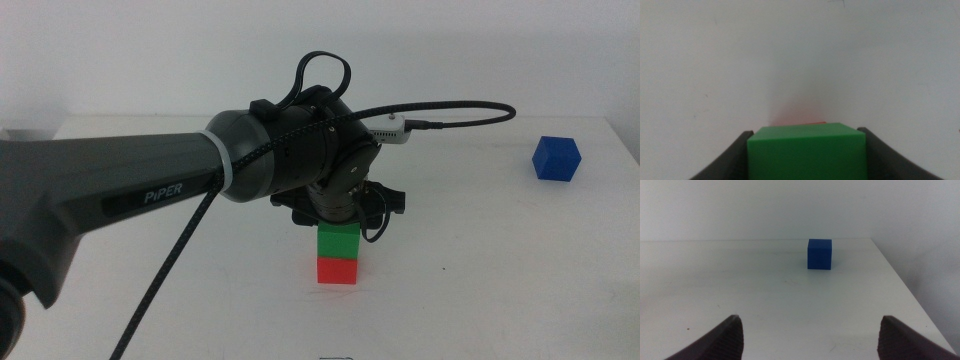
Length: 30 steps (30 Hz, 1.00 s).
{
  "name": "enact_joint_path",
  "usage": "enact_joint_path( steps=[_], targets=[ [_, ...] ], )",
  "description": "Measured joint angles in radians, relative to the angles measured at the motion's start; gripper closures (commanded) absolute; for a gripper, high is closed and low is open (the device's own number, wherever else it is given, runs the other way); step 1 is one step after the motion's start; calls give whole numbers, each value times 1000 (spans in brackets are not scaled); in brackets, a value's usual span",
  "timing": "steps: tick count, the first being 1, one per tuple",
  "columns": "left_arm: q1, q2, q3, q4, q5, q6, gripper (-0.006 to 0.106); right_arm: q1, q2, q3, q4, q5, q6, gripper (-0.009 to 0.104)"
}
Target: Stack red cubes first, then green, then blue cubes in a specific spot.
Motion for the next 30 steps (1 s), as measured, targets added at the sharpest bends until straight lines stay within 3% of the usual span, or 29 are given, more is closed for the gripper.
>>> enact_joint_path(
  steps=[14, 15, 16, 23, 30],
  targets=[
    [0, 0, 0, 4, 7, -55, 76, 0, 0, 0, 0, 0, 0, 1],
    [0, 0, 0, 5, 7, -55, 44, 0, 0, 0, 0, 0, 0, 1],
    [0, 0, 0, 7, 7, -55, 40, 0, 0, 0, 0, 0, 0, 1],
    [0, 1, 0, 31, 8, -53, 16, 0, 0, 0, 0, 0, 0, 1],
    [0, 0, 0, 35, 9, -36, 8, 0, 0, 0, 0, 0, 0, 1]
  ],
)
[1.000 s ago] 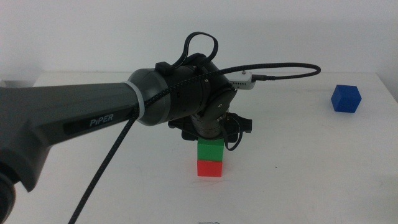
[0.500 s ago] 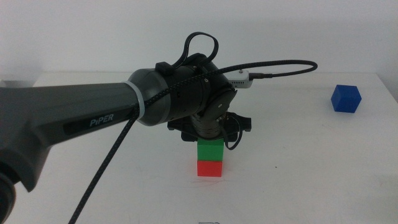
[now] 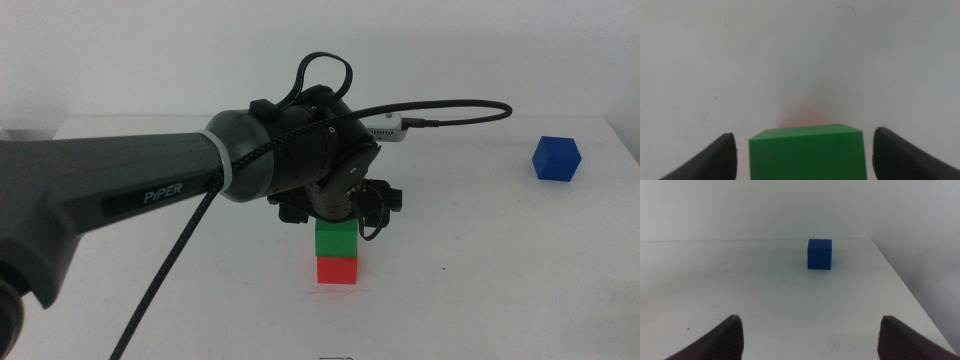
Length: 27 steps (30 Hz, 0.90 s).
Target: Stack red cubes first, then green, then blue cubes in a specific spot.
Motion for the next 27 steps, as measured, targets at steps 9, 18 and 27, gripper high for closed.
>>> enact_joint_path(
  steps=[9, 18, 27],
  targets=[
    [0, -162, 0, -15, 32, 142, 8, 0, 0, 0, 0, 0, 0, 1],
    [53, -460, 0, -104, 116, 515, 8, 0, 0, 0, 0, 0, 0, 1],
    [423, -742, 2, -623, 303, 1170, 8, 0, 0, 0, 0, 0, 0, 1]
  ],
)
